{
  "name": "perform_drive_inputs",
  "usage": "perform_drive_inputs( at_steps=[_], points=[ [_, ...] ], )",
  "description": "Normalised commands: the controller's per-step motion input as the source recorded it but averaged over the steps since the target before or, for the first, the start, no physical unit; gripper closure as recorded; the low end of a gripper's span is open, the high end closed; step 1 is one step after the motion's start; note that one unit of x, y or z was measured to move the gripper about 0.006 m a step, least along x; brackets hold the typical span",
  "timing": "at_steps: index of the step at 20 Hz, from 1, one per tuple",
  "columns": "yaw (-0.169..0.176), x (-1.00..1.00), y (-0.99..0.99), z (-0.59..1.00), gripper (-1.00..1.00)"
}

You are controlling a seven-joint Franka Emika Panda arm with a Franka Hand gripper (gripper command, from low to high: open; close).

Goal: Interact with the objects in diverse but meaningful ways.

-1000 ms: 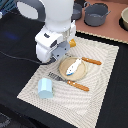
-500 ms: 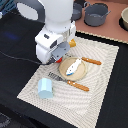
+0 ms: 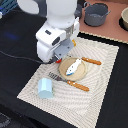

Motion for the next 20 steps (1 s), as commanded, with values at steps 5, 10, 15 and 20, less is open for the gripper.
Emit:
perform_drive_inputs(
  at_steps=[5,10,15,20],
  points=[
    [0.134,-0.03,-0.46,0.11,-1.0],
    [0.257,-0.06,-0.42,0.0,-1.0],
    [0.144,-0.06,-0.66,0.09,-1.0],
    [0.025,-0.03,-0.81,0.22,-1.0]
  ],
)
